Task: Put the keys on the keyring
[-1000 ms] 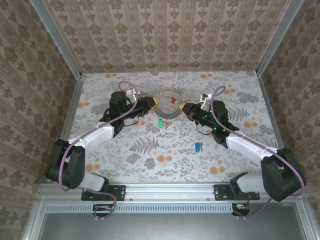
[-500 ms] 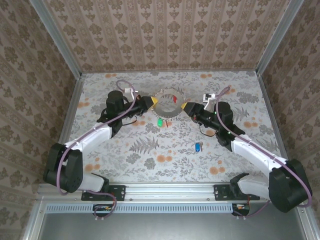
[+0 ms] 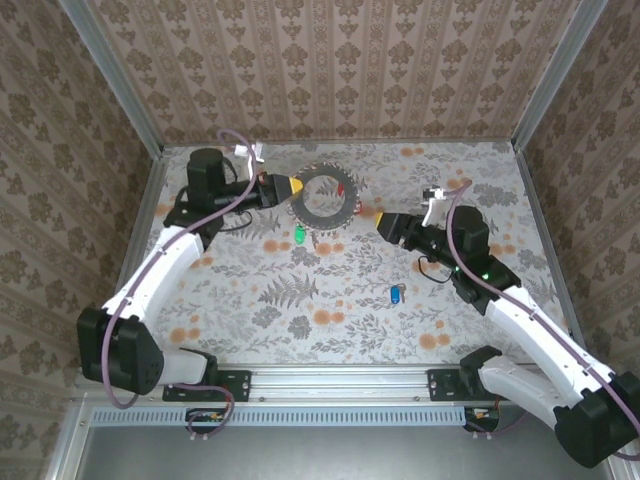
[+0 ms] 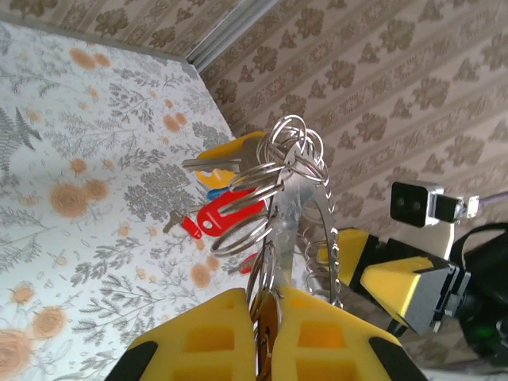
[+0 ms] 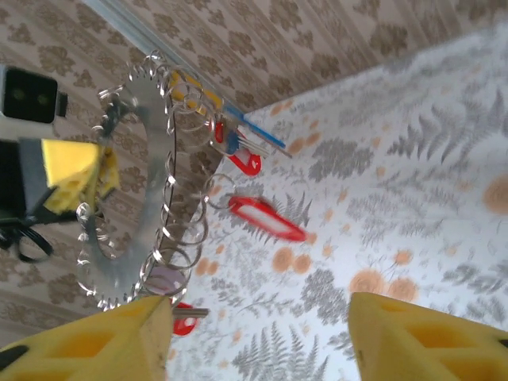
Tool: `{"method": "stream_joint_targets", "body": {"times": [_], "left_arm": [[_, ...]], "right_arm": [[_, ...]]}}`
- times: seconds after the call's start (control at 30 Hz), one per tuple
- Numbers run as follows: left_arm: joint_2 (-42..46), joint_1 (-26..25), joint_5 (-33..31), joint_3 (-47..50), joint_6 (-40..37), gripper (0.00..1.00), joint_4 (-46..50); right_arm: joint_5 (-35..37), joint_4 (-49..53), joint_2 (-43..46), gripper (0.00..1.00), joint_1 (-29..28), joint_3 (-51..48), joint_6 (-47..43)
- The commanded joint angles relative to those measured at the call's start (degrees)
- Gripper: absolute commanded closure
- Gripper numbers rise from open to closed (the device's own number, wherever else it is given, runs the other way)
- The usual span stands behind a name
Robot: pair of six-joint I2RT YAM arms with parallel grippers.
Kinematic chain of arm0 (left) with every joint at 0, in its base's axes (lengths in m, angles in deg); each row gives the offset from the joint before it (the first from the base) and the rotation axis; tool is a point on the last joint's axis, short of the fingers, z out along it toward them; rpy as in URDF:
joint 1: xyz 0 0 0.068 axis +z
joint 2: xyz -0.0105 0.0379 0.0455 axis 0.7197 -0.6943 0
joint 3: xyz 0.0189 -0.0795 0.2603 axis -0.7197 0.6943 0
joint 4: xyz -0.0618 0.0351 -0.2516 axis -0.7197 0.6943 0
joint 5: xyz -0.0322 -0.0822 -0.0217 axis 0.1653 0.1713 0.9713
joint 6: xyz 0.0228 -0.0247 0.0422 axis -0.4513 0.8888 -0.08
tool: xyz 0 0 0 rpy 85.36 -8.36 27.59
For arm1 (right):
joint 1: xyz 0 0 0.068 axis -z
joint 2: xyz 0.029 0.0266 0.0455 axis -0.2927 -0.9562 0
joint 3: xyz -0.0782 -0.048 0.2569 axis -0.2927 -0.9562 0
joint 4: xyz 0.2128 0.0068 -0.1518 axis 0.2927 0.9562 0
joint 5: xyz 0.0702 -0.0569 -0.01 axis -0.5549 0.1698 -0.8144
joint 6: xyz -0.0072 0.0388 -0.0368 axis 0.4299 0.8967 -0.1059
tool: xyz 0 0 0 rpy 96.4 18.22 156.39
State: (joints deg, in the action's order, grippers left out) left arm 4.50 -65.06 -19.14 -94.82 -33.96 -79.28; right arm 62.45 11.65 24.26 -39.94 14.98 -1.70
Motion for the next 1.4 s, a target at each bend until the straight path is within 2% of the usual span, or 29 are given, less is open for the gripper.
{"method": "stream_joint_targets", "body": {"times": [0.0, 0.17, 0.23, 0.37, 0.6, 0.7, 0.87, 1.17, 1.37], "left_arm": [[1.36, -0.22, 2.46, -7.34, -20.87, 1.0, 22.29], [0.13, -0.39, 6.56, -11.96, -27.59, 1.0, 28.74], [-0.36, -0.4, 6.78, -13.43, -29.58, 1.0, 31.25], [-1.42, -0.35, 7.35, -15.84, -32.19, 1.0, 34.68], [-4.27, -0.18, 9.03, -18.63, -34.4, 1.0, 38.73], [-6.65, -0.22, 9.93, -20.61, -37.3, 1.0, 42.85], [-12.55, -0.39, 5.96, -27.13, -42.36, 1.0, 52.9], [-15.02, -1.75, 3.63, -30.34, -43.21, 1.0, 54.36], [-14.4, -2.32, 3.77, -29.72, -42.82, 1.0, 53.31]], "right_arm": [[1.49, -3.06, 2.28, 0.46, -0.02, -2.74, -14.69], [2.5, -2.01, 2.85, 0.6, -1.72, -2.62, -28.64], [3.34, -5.45, 3.74, 0.64, -3.25, -4.71, -34.75], [5.96, -15.23, 5.66, 0.67, -6.41, -10.96, -46.07], [8.86, -19.66, 5.87, 0.68, -12.14, -14.81, -56.89], [9.22, -22.75, 5.59, 0.69, -14.26, -16.7, -57.86], [8.6, -24.28, 5.22, 0.71, -16.25, -18.21, -57.72], [8.58, -25.34, 3.17, 0.83, -19.05, -18.72, -57.77], [11.51, -28.01, 0.53, 0.83, -21.94, -18.69, -58.43]]}}
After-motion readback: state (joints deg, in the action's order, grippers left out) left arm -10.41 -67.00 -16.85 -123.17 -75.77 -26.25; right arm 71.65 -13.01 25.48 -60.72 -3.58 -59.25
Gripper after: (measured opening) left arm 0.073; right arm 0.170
